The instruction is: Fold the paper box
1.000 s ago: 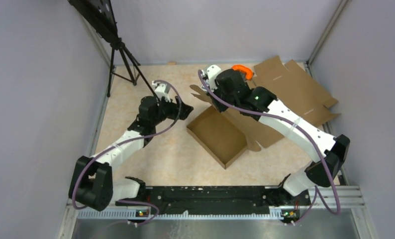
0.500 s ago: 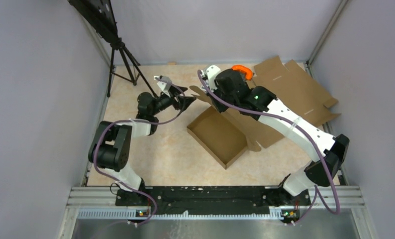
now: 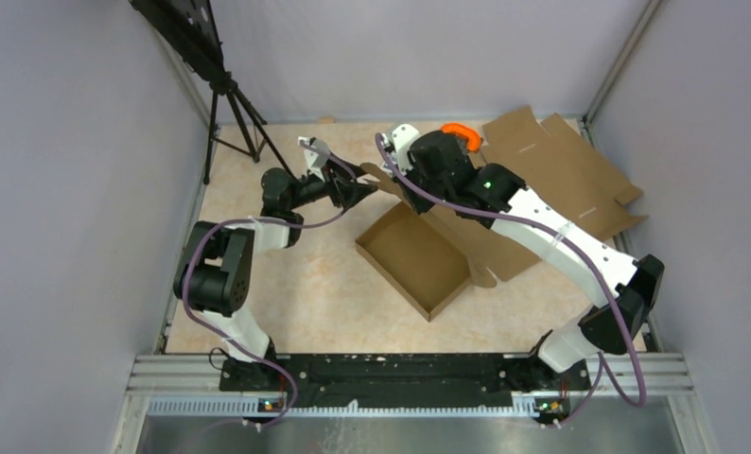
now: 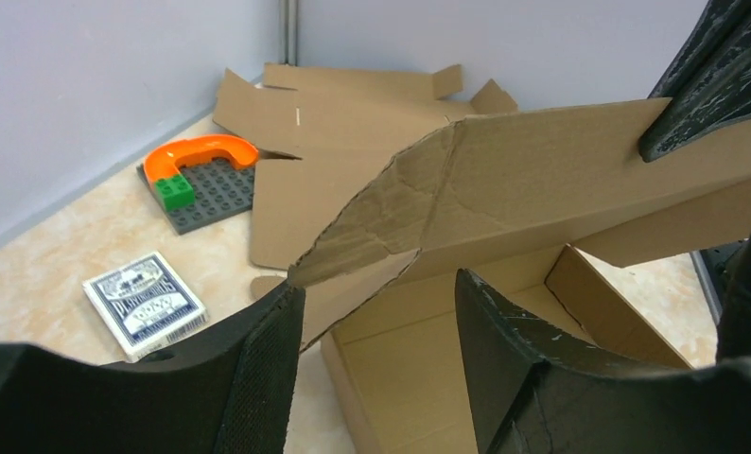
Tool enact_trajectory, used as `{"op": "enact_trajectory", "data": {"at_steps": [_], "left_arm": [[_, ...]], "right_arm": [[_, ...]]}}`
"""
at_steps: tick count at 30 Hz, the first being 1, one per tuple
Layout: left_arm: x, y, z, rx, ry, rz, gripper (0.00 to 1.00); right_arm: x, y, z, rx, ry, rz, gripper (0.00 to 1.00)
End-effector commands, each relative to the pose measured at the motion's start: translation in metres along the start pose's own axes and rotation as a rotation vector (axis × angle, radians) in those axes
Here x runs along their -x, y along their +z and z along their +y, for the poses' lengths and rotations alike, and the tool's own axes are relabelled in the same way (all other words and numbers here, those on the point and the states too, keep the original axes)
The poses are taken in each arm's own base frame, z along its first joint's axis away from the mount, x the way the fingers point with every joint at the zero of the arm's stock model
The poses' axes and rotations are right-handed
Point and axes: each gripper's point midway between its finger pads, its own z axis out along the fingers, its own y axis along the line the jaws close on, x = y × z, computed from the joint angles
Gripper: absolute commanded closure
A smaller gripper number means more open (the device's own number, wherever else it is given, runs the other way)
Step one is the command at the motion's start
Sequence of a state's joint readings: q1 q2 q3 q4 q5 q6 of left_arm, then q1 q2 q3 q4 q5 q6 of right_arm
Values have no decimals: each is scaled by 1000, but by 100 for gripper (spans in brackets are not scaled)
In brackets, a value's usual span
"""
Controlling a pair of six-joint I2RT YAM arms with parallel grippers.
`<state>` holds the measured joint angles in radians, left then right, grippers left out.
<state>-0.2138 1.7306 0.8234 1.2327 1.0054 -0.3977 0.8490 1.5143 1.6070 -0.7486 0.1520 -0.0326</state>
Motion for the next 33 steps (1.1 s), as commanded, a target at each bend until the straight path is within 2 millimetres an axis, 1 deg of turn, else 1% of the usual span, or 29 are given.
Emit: {"op": "enact_trajectory", "data": {"at_steps": [1, 2, 3, 4, 6, 7, 8, 11, 16, 20, 24, 25, 28, 32, 33], "left_arm": [[3, 1, -7, -1, 25, 23, 38], [-1, 0, -5, 18, 19, 40, 39], [-4, 1, -3, 27, 9, 60, 41], [-3, 4, -2, 31, 2, 76, 47], [-6, 8, -3, 33, -17, 118, 61], [-9, 9, -3, 41, -21, 137, 66], [-9, 9, -2, 56, -18, 148, 68], [-7, 8, -4, 83, -24, 161, 70], [5, 8, -7, 120, -118, 160, 70], [6, 10, -12, 131, -224, 186, 70], [9, 15, -16, 146, -252, 205, 67], [10, 16, -17, 147, -253, 206, 65], [8, 17, -17, 151, -247, 210, 56], [0, 18, -10, 166, -236, 231, 53], [0, 19, -8, 167, -230, 235, 53]], "right_arm": [[8, -8, 2, 9, 0, -10, 100], [8, -8, 2, 10, -1, -10, 100], [8, -8, 3, 12, 0, -11, 100], [7, -8, 2, 9, 1, -11, 100], [6, -8, 2, 9, 0, -9, 100], [6, -7, 3, 8, 1, -8, 100], [6, -7, 2, 7, 3, -8, 100], [5, -6, 3, 10, 8, -7, 100], [3, -5, 4, 12, 11, -1, 100], [2, -4, 1, -3, 13, 1, 100], [3, -4, -4, -27, 24, -6, 100], [3, -4, -5, -30, 28, -9, 100], [2, -4, -10, -34, 60, -19, 100], [3, -7, -16, -7, 89, -38, 100], [3, -8, -20, -8, 97, -41, 100]]}}
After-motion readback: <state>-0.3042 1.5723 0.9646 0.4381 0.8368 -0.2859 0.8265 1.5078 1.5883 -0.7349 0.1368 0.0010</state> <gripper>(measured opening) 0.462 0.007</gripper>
